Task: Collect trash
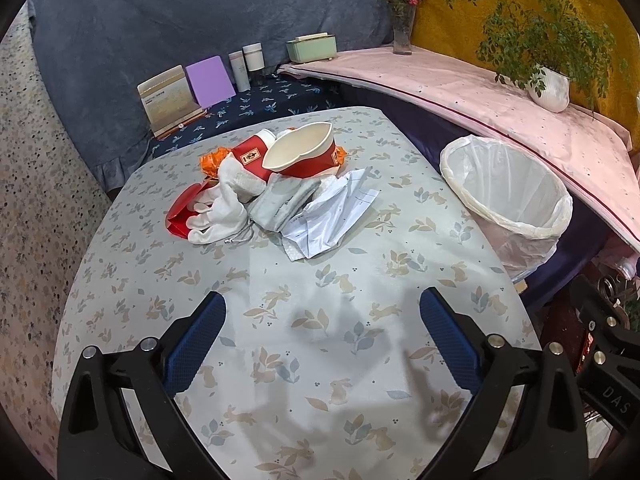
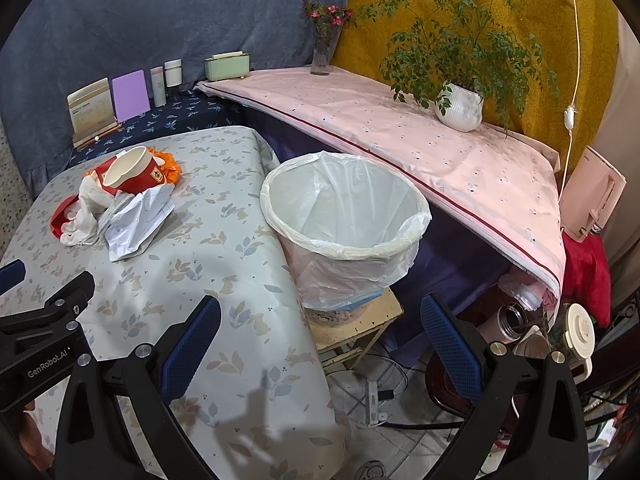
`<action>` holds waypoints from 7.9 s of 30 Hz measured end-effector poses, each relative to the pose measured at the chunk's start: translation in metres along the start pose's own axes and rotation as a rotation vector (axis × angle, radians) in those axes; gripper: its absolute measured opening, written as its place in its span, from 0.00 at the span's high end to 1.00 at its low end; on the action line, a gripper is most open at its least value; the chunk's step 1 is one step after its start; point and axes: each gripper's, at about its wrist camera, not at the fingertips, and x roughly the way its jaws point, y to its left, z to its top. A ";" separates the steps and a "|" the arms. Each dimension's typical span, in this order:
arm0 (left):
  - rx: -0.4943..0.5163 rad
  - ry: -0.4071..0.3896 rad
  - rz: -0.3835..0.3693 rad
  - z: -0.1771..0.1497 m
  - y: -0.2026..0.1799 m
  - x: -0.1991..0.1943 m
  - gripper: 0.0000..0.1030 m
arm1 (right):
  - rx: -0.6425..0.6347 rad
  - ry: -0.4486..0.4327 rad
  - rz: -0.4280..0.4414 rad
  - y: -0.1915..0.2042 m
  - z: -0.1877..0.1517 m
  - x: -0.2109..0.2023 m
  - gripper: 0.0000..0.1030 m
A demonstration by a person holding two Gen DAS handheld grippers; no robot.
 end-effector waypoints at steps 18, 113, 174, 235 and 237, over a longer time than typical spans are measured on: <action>-0.027 -0.010 -0.013 0.003 0.001 -0.003 0.10 | 0.008 -0.001 -0.003 -0.005 0.002 0.000 0.07; -0.206 0.089 -0.116 0.063 0.209 0.163 0.97 | 0.044 0.155 0.366 0.182 0.076 0.128 0.86; -0.069 -0.048 -0.246 0.085 0.088 0.069 1.00 | 0.239 0.112 0.473 0.096 0.069 0.108 0.81; -0.060 -0.119 -0.325 0.122 -0.004 0.077 0.17 | 0.254 -0.112 0.187 -0.021 0.115 0.059 0.36; -0.083 -0.110 -0.288 0.115 0.015 0.080 0.16 | 0.237 -0.103 0.210 -0.006 0.112 0.057 0.36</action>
